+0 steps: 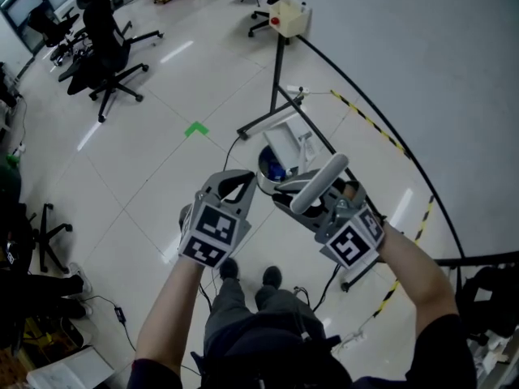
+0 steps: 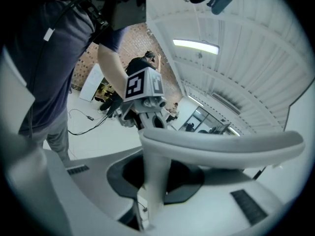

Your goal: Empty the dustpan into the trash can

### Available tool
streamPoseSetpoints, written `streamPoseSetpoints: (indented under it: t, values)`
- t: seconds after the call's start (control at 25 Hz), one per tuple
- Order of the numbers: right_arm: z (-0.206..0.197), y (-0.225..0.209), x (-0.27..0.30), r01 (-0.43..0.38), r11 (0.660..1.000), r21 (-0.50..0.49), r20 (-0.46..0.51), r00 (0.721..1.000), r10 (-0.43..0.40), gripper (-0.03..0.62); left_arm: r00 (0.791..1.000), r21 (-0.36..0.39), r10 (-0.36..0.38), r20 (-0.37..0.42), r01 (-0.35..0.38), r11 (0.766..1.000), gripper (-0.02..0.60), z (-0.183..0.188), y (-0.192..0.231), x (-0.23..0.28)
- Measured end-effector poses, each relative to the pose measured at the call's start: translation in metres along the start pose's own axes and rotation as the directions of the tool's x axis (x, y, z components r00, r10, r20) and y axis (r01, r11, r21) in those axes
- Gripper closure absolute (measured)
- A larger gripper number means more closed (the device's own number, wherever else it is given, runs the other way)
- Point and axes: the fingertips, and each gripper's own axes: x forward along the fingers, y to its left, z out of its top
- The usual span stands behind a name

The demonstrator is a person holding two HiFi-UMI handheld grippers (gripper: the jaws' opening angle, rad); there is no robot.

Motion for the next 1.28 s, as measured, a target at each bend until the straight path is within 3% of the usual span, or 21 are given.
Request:
streamPoseSetpoints:
  t: [0.32, 0.48, 0.68, 0.96, 1.28]
  values:
    - [-0.003, -0.093, -0.006, 0.251, 0.956, 0.155, 0.030, 0.966, -0.259, 0.533, 1.000, -0.031, 0.013, 0.004, -0.012, 0.999, 0.584, 0.000, 0.016, -0.004]
    - [-0.023, -0.127, -0.016, 0.342, 0.875, 0.344, -0.044, 0.936, -0.348, 0.533, 1.000, -0.062, 0.025, 0.004, -0.025, 0.998, 0.584, 0.010, 0.028, 0.005]
    - [-0.036, -0.160, -0.011, 0.392, 0.854, 0.342, -0.089, 0.918, -0.386, 0.533, 0.999, -0.096, 0.034, 0.021, -0.032, 0.995, 0.584, 0.020, 0.052, 0.001]
    - [-0.051, -0.204, -0.011, 0.464, 0.799, 0.382, -0.112, 0.882, -0.458, 0.533, 0.998, -0.102, 0.046, 0.041, -0.041, 0.994, 0.584, 0.031, 0.078, -0.001]
    - [-0.036, -0.248, -0.032, 0.546, 0.730, 0.411, -0.150, 0.830, -0.537, 0.525, 0.997, -0.114, 0.035, 0.068, -0.027, 0.993, 0.584, 0.033, 0.100, -0.009]
